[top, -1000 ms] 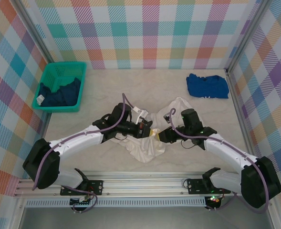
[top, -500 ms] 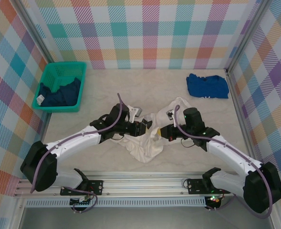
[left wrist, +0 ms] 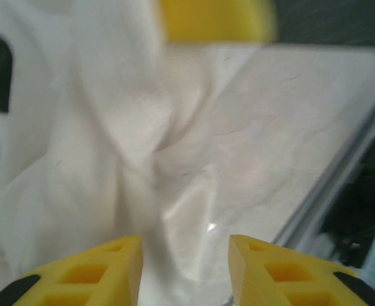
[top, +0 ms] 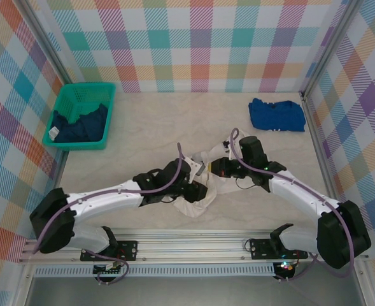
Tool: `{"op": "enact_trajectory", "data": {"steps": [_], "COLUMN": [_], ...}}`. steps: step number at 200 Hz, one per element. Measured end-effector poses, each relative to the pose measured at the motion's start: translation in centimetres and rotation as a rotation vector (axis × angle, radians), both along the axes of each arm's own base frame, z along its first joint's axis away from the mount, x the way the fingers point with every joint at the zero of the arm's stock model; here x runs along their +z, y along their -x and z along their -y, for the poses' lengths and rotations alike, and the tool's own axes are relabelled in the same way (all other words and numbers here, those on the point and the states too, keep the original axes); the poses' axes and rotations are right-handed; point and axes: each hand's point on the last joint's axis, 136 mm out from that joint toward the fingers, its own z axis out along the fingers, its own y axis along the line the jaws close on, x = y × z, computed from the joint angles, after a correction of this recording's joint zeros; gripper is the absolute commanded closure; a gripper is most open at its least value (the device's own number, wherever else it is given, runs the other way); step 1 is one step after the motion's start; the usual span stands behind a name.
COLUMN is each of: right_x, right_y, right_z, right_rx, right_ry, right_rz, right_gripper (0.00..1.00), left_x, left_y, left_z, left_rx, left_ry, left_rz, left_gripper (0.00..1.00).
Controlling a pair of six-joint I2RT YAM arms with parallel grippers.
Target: Fold the inside-out t-shirt
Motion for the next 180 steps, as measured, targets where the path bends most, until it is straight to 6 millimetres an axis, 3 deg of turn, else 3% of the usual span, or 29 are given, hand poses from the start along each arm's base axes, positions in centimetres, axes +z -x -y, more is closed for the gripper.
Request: {"op": "enact_trajectory", "data": {"steps": [23, 48, 75, 122, 159, 180], "right_x": [0.0, 0.0, -0.5, -0.2, -2.2, -2.8], "right_y": [0.0, 0.0, 0.3, 1.0, 1.5, 1.2], "right_z": [0.2, 0.5, 1.6, 1.2, -1.0, -2.5], "right_rx": [-0.011, -0.02, -0.03, 0.057, 0.134, 0.148], "right_ry": [0.0, 0.009, 0.072, 0.1, 0.093, 0.077], "right_rz": [-0.007, -0.01, 0.001, 0.038, -0.016, -0.033], "right_gripper": [1.0, 1.0, 1.0, 1.0, 1.0, 1.0], "left_x": [-2.1, -4.0, -3.3, 0.8, 0.1, -1.4], "left_y": [-0.5, -1.0, -1.6, -3.0, -4.4, -5.3], "left_z": [-0.2, 0.0, -0.1, -7.2, -10.4, -12.1], "left_rx": [0.018, 0.014, -0.009, 0.069, 0.199, 0.297], "left_ry": [-0.061, -0.109, -0.013, 0.296, 0.288, 0.195], "left_rz": [-0.008, -0.016, -0.031, 0.008, 0.024, 0.017], "left_gripper": [0.6, 1.0, 1.0, 1.0, 1.0, 0.73]}}
